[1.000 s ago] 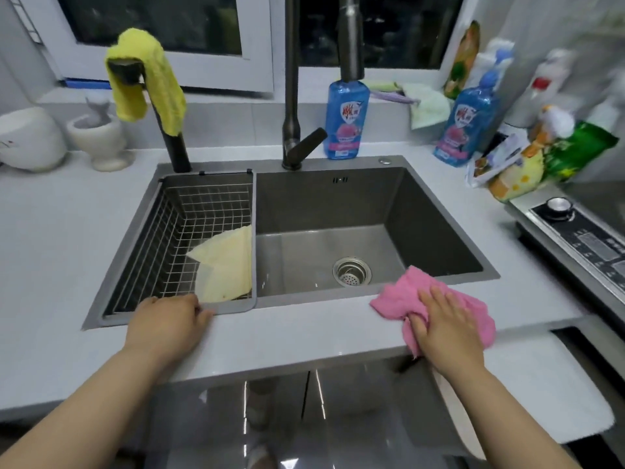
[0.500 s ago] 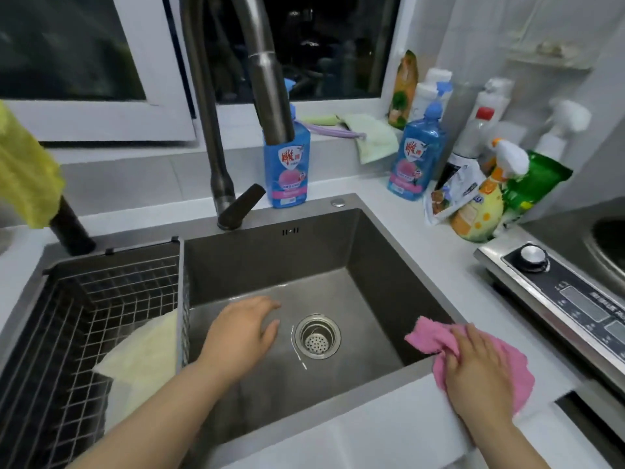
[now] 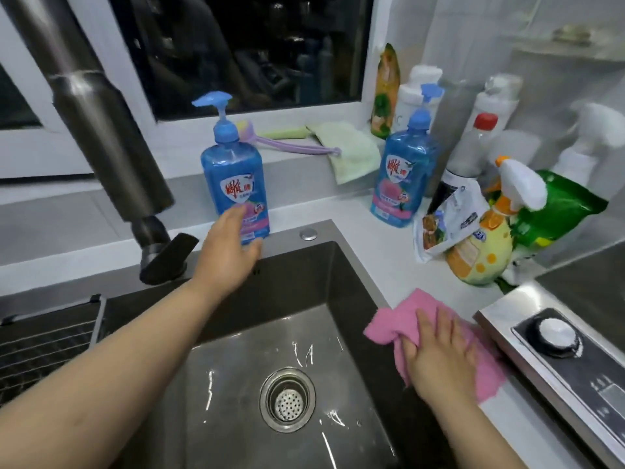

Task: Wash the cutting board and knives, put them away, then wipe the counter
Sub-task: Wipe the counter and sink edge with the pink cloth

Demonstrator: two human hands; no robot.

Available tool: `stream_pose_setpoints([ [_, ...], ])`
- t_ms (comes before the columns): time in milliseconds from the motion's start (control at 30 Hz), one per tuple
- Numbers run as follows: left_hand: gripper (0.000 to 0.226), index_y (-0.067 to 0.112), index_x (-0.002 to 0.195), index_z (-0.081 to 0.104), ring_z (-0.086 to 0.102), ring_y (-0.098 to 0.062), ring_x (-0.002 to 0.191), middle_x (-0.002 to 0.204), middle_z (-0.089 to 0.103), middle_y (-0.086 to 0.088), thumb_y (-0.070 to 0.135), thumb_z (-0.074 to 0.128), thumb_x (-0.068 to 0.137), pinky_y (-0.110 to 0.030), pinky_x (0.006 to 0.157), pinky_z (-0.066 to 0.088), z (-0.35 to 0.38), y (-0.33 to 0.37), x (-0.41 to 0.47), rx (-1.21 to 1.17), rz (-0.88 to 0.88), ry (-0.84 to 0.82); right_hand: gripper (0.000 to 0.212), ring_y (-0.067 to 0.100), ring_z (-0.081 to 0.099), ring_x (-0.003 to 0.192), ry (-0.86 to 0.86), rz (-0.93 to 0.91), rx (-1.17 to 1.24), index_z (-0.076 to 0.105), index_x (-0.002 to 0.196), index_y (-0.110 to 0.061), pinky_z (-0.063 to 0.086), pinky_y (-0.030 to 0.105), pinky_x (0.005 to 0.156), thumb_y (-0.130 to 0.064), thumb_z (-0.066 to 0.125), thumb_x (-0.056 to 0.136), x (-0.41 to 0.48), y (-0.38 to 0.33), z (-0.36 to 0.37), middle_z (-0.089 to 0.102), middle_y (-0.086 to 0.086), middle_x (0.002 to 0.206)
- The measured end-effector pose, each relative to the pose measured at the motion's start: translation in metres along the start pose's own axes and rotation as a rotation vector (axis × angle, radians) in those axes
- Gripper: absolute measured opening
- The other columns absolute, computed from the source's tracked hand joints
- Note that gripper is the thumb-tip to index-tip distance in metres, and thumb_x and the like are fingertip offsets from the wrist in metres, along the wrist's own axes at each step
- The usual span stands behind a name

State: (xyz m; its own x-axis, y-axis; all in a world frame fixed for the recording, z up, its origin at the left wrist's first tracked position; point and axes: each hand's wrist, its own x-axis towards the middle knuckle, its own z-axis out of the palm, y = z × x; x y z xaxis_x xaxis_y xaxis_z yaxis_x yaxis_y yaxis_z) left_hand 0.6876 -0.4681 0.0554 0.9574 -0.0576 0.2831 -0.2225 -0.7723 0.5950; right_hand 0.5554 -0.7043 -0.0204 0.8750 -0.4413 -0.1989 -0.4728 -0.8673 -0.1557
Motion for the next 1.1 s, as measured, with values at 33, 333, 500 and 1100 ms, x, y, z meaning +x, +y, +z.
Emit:
stream_pose_setpoints([
  [33, 0.056, 0.009, 0.139, 0.030, 0.038, -0.024, 0.127, 0.141, 0.037, -0.011, 0.016, 0.054, 0.089, -0.034, 0.105, 0.032, 0.002, 0.004, 0.012, -0.021, -0.023, 0.039, 0.058, 0.028, -0.005, 0.145, -0.011, -0.004, 0.003, -0.001, 0.148, -0.025, 0.003, 0.046, 0.117, -0.047, 0.016, 0.097, 0.014, -0.005, -0.005, -0.008, 0.008, 0.157],
  [333, 0.069, 0.008, 0.142, 0.024, 0.025, -0.030, 0.136, 0.147, 0.029, -0.013, 0.039, 0.053, 0.087, -0.039, 0.111, 0.019, -0.002, 0.010, 0.120, -0.069, -0.359, 0.435, 0.059, 0.031, -0.008, 0.144, -0.042, -0.092, -0.025, -0.004, 0.148, -0.023, 0.000, 0.049, 0.116, -0.047, 0.011, 0.097, 0.120, -0.055, -0.016, -0.011, 0.010, 0.157],
  [500, 0.065, 0.011, 0.136, 0.036, 0.039, -0.029, 0.129, 0.137, 0.047, -0.009, 0.045, 0.054, 0.084, -0.038, 0.110, 0.022, -0.011, 0.001, 0.153, -0.019, -0.310, 0.401, 0.058, 0.031, -0.007, 0.144, -0.033, -0.143, -0.054, -0.006, 0.148, -0.024, -0.002, 0.050, 0.115, -0.047, 0.012, 0.097, 0.140, -0.068, -0.015, -0.010, 0.010, 0.157],
  [1100, 0.040, 0.015, 0.112, 0.057, 0.058, -0.011, 0.089, 0.096, 0.059, 0.005, 0.032, 0.068, 0.078, -0.021, 0.075, 0.047, -0.034, -0.023, 0.148, -0.324, -0.214, 0.488, 0.060, 0.035, -0.011, 0.143, -0.140, -0.617, -0.093, -0.007, 0.147, -0.012, -0.004, 0.045, 0.116, -0.034, 0.023, 0.100, 0.142, -0.252, 0.014, -0.013, 0.016, 0.155],
])
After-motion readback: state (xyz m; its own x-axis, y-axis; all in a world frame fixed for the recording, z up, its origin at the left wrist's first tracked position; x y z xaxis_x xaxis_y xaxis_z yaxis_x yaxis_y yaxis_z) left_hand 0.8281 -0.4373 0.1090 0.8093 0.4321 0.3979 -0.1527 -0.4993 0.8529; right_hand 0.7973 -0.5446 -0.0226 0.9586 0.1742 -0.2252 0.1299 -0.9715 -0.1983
